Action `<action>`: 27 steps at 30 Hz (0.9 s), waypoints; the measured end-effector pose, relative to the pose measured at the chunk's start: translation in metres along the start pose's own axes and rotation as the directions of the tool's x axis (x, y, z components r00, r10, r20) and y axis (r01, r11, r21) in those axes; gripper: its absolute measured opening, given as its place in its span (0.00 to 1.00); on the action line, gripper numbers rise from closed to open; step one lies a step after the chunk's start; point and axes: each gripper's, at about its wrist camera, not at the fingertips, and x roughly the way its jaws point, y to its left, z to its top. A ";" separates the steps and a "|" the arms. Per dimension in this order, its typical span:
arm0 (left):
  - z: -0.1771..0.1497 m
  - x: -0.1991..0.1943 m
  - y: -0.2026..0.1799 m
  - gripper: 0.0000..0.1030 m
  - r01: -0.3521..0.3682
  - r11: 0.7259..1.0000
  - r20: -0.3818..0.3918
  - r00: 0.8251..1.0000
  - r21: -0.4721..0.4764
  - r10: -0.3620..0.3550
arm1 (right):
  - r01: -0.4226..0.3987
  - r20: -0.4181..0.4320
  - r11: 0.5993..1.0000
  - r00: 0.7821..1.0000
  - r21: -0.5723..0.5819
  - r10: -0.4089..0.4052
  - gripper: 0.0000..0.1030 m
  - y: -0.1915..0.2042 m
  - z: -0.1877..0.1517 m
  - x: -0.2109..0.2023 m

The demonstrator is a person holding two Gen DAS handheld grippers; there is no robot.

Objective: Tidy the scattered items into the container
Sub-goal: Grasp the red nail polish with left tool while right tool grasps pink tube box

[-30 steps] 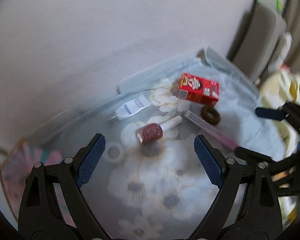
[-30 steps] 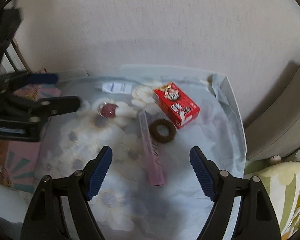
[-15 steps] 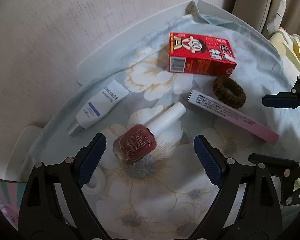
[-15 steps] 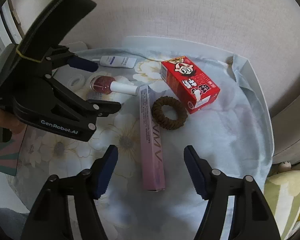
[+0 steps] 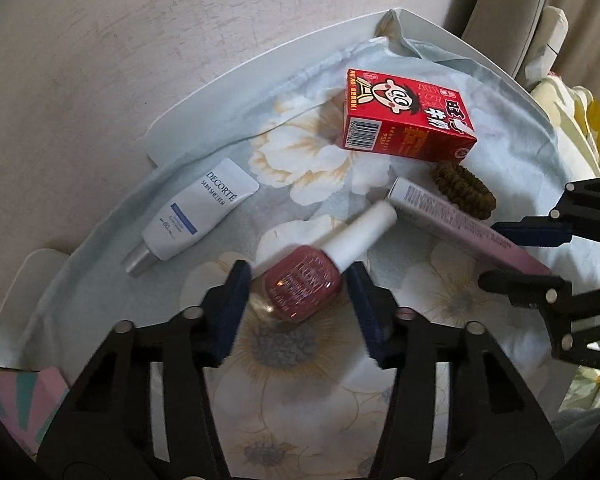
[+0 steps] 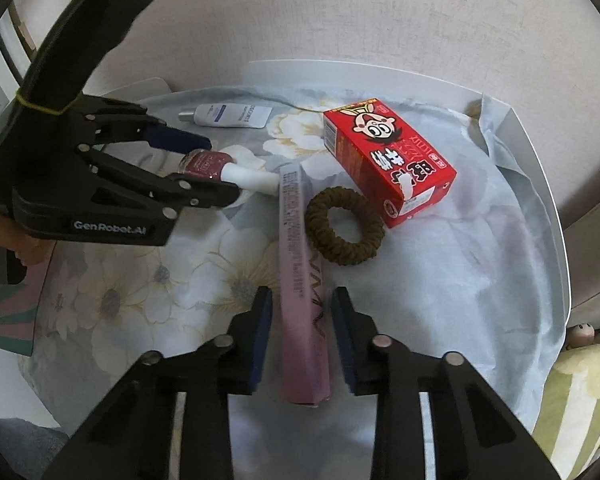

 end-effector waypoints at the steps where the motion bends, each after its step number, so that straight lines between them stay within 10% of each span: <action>1: 0.000 0.000 0.001 0.41 0.004 1.000 -0.002 1.000 -0.006 -0.004 | -0.004 0.001 1.000 1.000 0.005 0.004 0.22 -0.001 0.000 0.000; 27: -0.009 -0.029 0.020 0.41 0.036 0.994 0.013 0.999 -0.107 -0.035 | -0.040 0.046 0.997 0.998 0.072 0.037 0.12 -0.001 0.005 -0.019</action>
